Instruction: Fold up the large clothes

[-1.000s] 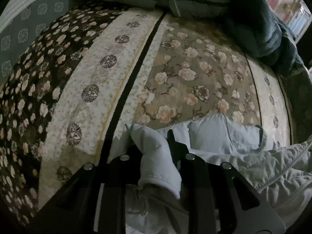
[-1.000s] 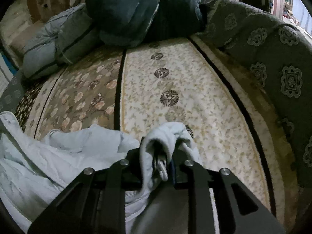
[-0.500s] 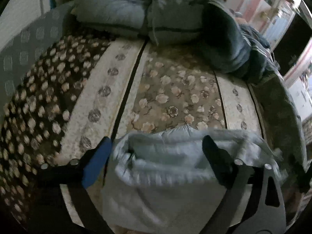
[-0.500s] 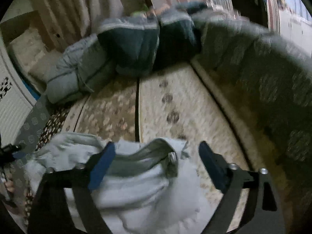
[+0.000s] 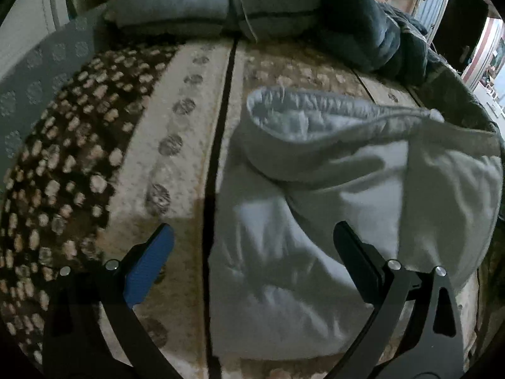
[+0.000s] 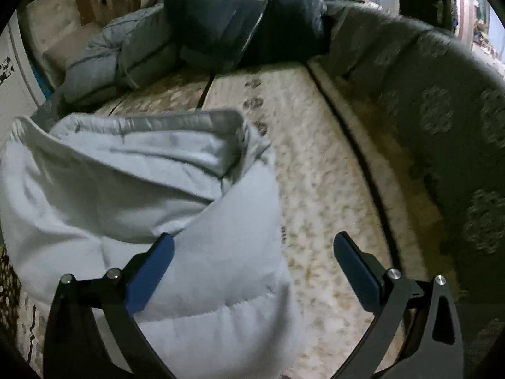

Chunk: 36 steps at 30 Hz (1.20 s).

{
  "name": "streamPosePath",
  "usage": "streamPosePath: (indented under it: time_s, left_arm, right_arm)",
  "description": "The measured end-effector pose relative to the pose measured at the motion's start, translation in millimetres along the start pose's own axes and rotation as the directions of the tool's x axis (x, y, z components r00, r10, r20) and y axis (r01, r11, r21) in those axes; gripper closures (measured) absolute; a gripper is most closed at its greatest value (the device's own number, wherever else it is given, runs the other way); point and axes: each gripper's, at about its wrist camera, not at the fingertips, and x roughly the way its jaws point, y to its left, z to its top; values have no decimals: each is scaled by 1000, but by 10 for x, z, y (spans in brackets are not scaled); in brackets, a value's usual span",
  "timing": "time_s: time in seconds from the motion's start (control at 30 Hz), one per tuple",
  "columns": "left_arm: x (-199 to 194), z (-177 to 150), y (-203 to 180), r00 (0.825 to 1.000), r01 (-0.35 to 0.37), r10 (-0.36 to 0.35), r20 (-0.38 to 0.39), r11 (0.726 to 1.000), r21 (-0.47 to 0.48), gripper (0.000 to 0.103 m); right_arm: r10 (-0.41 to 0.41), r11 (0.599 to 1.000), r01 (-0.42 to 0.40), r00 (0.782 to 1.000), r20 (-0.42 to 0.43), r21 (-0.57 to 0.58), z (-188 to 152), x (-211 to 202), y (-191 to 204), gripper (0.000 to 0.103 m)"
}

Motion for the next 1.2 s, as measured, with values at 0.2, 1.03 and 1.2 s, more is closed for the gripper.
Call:
streamPosePath:
  time_s: [0.2,1.03,1.2]
  left_arm:
    - [481,20,-26,996,86,-88,-33,995,-57,16]
    - [922,471,169,991,24,-49,-124,981,-190,82]
    - [739,444,186,991,10,-36,-128,981,-195,75]
  right_arm:
    - [68,997,-68,998,-4,-22,5,282,120,6]
    - [-77,994,85,992,-104,71,600,757,243,81]
    - [-68,991,82,989,-134,105,440,618,184,64]
